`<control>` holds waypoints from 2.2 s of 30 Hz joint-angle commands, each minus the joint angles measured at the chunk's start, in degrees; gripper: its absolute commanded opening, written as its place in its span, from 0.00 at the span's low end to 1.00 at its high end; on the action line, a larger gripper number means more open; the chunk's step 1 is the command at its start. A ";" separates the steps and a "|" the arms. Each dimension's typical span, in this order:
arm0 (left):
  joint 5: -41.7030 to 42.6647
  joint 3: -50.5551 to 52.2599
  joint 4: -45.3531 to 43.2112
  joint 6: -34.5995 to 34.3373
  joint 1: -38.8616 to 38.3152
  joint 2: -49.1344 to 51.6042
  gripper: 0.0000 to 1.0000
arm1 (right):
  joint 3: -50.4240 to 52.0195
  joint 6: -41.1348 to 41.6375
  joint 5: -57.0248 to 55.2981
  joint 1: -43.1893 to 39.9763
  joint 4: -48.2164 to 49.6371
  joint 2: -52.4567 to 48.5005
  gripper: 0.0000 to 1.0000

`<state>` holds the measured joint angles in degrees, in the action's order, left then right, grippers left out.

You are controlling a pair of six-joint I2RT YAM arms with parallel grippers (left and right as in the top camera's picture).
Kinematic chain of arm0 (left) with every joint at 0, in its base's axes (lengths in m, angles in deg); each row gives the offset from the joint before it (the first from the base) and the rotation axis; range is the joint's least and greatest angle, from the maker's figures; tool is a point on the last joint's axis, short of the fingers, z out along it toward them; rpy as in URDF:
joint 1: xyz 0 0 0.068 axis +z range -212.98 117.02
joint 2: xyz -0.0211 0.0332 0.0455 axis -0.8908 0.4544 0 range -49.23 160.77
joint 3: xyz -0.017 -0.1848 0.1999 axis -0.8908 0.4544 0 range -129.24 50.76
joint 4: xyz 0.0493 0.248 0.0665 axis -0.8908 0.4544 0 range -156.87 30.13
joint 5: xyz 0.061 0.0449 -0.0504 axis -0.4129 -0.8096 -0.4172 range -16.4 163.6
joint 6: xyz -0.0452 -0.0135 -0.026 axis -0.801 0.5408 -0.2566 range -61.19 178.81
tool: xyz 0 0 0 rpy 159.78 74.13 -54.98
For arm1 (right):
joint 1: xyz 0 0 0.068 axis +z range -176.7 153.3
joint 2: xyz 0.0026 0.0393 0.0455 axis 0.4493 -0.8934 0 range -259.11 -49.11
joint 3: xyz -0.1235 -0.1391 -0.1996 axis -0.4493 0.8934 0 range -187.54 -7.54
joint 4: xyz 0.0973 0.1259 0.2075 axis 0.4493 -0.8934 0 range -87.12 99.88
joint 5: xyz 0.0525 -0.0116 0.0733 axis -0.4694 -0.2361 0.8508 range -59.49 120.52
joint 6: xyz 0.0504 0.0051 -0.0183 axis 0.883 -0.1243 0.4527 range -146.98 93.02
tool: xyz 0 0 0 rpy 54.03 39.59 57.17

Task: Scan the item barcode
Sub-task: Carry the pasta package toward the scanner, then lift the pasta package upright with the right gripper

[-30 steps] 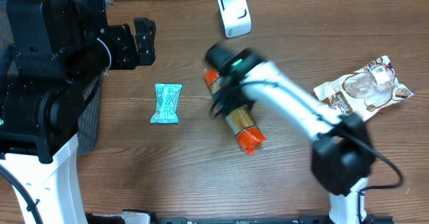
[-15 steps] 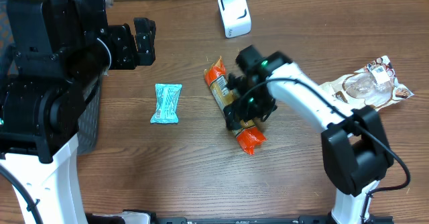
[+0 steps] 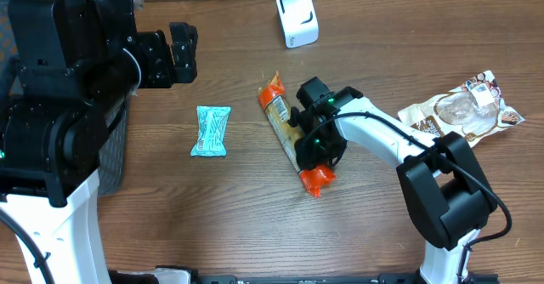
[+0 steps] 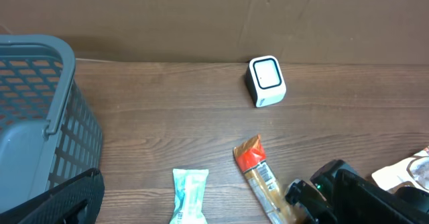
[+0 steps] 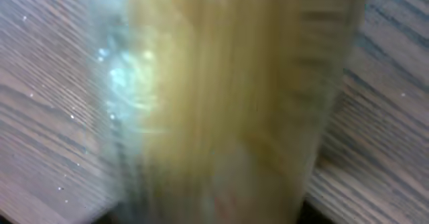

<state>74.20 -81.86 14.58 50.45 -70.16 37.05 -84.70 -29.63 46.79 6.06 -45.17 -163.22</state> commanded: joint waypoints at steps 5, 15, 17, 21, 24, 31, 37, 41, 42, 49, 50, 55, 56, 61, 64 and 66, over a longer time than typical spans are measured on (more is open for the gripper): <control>-0.61 0.04 -0.20 1.09 -0.13 0.35 1.00 | 0.00 1.42 0.48 -0.85 0.20 -0.90 0.04; -0.61 0.02 -0.20 1.09 -0.13 0.35 1.00 | -1.84 7.48 6.80 -6.12 4.00 -0.90 0.60; -0.61 0.04 -0.20 1.09 -0.13 0.35 1.00 | -1.84 8.52 8.22 -6.67 5.99 -0.90 0.63; -0.61 0.02 -0.20 1.09 -0.13 0.35 1.00 | -1.84 8.94 9.84 -7.06 7.65 -1.66 0.63; -0.61 0.04 -0.20 1.09 -0.13 0.35 1.00 | -1.84 10.27 10.91 -6.95 8.33 -3.15 0.63; -0.61 0.04 -0.20 1.09 -0.13 0.35 1.00 | -2.86 13.88 13.60 -7.39 8.68 -6.64 0.64; -0.61 0.04 -0.20 1.09 -0.13 0.35 1.00 | -2.84 19.15 18.45 -6.10 12.94 -7.45 0.17; -0.61 0.04 -0.20 1.09 -0.13 0.35 1.00 | -2.84 22.91 18.60 -5.01 17.07 -7.43 0.04; -0.61 0.04 -0.20 1.09 -0.13 0.33 1.00 | -2.84 22.93 18.62 -5.01 17.18 -7.43 0.04; -0.61 0.04 -0.20 1.09 -0.13 0.35 1.00 | -3.08 21.53 20.85 -8.44 15.39 -5.88 0.04; -0.61 0.04 -0.20 1.09 -0.13 0.35 1.00 | -3.63 20.65 18.95 -8.96 13.92 -5.01 0.04; -0.61 0.04 -0.20 1.09 -0.13 0.35 1.00 | -9.68 17.27 1.68 -9.38 3.85 0.48 0.04; -0.61 0.04 -0.20 1.09 -0.13 0.35 1.00 | -11.37 16.11 -2.60 -9.05 1.92 1.70 0.04; -0.61 0.04 -0.20 1.09 -0.13 0.35 1.00 | -15.61 11.78 -21.00 -6.16 0.57 6.75 0.04; -0.61 0.04 -0.20 1.09 -0.13 0.35 1.00 | -15.61 8.26 -20.94 -5.49 2.05 7.98 0.04; -0.61 0.02 -0.20 1.09 -0.13 0.35 1.00 | -15.61 6.80 -21.16 -5.49 2.69 8.31 0.04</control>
<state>74.20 -81.86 14.56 50.45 -70.16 37.05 -97.49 -17.85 30.31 -0.48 -43.66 -159.63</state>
